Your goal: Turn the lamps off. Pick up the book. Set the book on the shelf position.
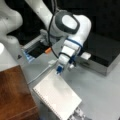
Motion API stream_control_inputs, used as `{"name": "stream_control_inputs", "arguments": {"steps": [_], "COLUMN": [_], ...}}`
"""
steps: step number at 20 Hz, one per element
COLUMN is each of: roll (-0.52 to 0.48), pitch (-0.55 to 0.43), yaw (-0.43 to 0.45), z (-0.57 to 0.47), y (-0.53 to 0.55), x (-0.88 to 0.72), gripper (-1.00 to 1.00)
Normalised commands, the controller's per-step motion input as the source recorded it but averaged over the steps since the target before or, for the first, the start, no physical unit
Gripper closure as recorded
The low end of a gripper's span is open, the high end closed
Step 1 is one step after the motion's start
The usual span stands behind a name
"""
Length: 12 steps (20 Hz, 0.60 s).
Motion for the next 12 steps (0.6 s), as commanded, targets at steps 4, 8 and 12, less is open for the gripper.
{"name": "stream_control_inputs", "arguments": {"steps": [4, 8, 12], "roll": [-0.131, -0.132, -0.142], "pitch": [-0.001, -0.010, -0.029], "yaw": [0.192, 0.168, 0.176], "z": [-0.02, -0.04, -0.08], "y": [-0.10, -0.11, -0.13], "x": [-0.02, -0.03, -0.01], "gripper": [1.00, 1.00, 1.00]}}
